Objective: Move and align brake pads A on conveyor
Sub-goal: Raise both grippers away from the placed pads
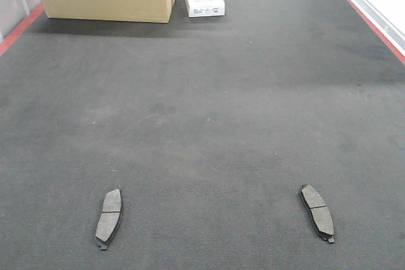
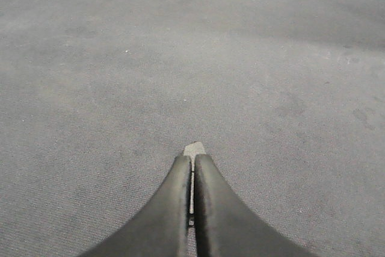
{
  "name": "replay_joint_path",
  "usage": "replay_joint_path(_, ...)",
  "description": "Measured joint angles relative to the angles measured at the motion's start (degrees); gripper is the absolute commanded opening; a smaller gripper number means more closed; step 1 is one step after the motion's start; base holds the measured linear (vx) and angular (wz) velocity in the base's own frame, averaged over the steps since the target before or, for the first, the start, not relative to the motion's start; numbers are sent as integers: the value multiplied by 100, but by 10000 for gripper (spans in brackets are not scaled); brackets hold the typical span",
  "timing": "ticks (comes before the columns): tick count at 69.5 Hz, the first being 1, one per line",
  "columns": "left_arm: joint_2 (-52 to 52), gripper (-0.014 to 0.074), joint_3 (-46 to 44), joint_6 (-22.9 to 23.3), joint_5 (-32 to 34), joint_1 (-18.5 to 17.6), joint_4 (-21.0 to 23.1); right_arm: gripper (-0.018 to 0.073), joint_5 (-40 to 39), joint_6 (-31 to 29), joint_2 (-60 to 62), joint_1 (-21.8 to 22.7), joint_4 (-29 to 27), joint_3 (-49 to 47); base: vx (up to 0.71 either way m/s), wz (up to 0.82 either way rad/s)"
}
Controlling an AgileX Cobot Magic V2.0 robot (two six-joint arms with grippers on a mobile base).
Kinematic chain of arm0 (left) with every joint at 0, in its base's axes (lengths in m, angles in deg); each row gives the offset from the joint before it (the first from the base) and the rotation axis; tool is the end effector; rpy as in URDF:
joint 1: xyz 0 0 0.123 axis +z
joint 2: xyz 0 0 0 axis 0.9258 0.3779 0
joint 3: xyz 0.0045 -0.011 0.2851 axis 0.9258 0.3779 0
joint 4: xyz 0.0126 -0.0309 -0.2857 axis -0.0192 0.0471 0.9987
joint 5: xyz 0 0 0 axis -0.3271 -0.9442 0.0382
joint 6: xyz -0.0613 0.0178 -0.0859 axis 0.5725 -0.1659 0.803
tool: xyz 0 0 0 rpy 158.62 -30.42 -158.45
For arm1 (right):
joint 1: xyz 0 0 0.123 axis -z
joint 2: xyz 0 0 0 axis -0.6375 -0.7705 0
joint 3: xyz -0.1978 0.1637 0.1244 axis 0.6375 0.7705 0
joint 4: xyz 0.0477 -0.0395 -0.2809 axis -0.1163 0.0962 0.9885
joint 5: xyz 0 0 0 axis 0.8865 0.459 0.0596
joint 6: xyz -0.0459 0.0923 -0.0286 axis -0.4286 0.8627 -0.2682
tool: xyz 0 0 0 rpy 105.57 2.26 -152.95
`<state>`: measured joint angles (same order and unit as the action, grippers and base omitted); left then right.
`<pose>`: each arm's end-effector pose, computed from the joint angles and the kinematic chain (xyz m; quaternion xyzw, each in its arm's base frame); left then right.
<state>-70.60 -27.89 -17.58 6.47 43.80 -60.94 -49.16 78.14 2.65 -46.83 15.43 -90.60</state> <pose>0.1078 -0.0348 0.2677 0.0853 0.8140 -0.1113 0.5637 0.1123 0.0223 0.2747 -0.1023 0.8178 0.0463 0.5645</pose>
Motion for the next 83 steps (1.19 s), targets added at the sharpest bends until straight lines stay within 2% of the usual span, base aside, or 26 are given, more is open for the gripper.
replay_joint_path(57,-2,-6,0,0,0,0,0,-7,0,0,0,0,0,0,-1,0)
replay_joint_path(83,-2,-6,0,0,0,0,0,-7,0,0,0,0,0,0,-14,-8)
